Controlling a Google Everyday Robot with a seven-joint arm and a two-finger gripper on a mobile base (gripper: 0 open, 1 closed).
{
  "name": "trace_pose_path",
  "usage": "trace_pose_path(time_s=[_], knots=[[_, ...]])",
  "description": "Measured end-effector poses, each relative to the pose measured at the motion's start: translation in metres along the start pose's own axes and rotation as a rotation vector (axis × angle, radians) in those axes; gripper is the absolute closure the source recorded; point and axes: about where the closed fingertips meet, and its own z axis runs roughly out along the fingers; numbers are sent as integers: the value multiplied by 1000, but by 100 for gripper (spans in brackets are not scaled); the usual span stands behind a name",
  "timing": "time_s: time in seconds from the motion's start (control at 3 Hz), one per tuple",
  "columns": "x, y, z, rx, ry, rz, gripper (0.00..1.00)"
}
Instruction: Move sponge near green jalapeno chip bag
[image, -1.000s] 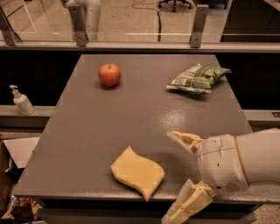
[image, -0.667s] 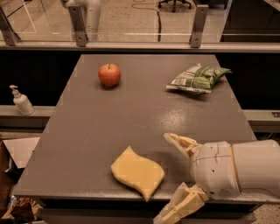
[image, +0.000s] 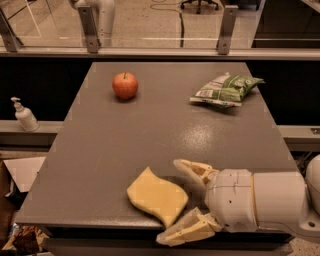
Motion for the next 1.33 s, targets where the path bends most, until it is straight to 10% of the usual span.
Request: trace_pose_path(time_s=[0.67, 1.33], knots=[[7, 4, 7, 17, -18, 14, 64], [1, -46, -42, 114, -30, 34, 100]])
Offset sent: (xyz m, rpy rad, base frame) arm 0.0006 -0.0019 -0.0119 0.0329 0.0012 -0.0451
